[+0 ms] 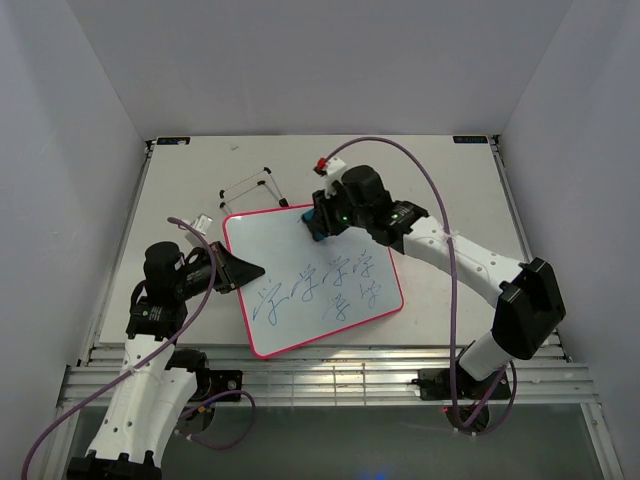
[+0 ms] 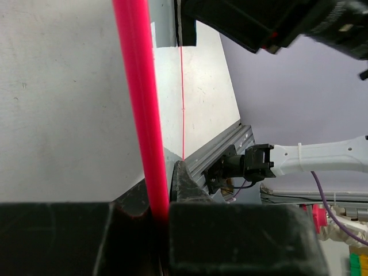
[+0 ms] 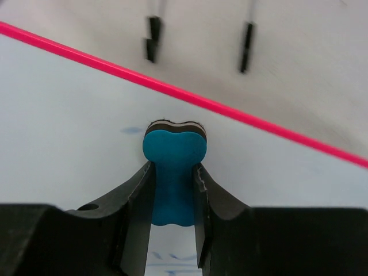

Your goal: Erase the whiteboard

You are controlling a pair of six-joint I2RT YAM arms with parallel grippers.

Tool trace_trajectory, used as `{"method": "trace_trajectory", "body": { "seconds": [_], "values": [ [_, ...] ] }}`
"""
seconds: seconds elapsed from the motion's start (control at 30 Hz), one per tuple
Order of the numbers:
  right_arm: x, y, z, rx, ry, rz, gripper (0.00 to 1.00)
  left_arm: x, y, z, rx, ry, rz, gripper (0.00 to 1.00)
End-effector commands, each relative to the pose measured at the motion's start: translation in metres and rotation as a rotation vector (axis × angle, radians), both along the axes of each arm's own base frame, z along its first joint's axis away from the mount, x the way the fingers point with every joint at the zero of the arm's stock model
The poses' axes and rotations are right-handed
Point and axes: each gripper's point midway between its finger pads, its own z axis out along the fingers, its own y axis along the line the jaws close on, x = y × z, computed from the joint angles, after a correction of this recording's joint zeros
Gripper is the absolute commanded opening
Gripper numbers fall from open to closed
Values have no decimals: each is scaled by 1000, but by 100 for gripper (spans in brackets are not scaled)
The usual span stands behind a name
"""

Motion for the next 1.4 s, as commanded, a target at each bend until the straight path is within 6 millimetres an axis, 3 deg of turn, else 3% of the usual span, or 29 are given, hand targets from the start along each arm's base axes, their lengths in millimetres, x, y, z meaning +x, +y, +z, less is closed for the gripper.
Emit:
{"method": "trace_trajectory", "body": {
  "seconds": [0.0,0.03,0.07,0.13,0.33,0.47,0.5,0.53,0.6,0.63,0.73,0.83,0.97,1.1,1.27,1.3,1.33,1.37],
  "values": [
    [-56,82,31,107,42,246,12,3,-4,28,120,-365,-120,0],
    [-62,90,33,99,45,264,12,3,-4,27,121,-360,-121,0],
    [-63,103,52,116,14,270,12,3,-4,28,120,-363,-120,0],
    [-55,108,43,80,23,249,12,3,-4,27,121,-363,-119,0],
    [-28,69,18,-41,15,104,11,3,-3,29,123,-368,-111,0],
    [4,9,-7,-92,50,-37,12,4,-4,27,122,-363,-116,0],
    [6,-6,-25,-121,81,-60,11,3,-4,28,122,-365,-116,0],
    [21,-28,-32,-133,96,-116,11,3,-4,29,122,-372,-115,0],
    [29,-54,-45,-158,113,-160,11,2,-4,29,121,-372,-114,0],
    [35,-79,-63,-183,148,-208,11,2,-4,30,121,-374,-113,0],
    [42,-115,-85,-196,193,-251,11,2,-4,29,121,-374,-113,0],
    [42,-126,-92,-207,209,-245,11,2,-4,30,121,-376,-115,0],
    [36,-117,-80,-156,204,-204,11,2,-3,31,122,-378,-110,0],
    [13,-82,-50,-17,169,-85,11,2,-3,30,122,-380,-110,0],
    [-70,6,-4,161,97,223,10,3,-3,29,124,-374,-106,0],
    [-67,7,0,171,81,216,9,3,-3,29,124,-372,-105,0],
    [-84,22,2,168,70,257,9,4,-2,29,125,-371,-102,0],
    [-89,28,2,165,66,264,9,4,-2,28,125,-371,-100,0]
  ]
}}
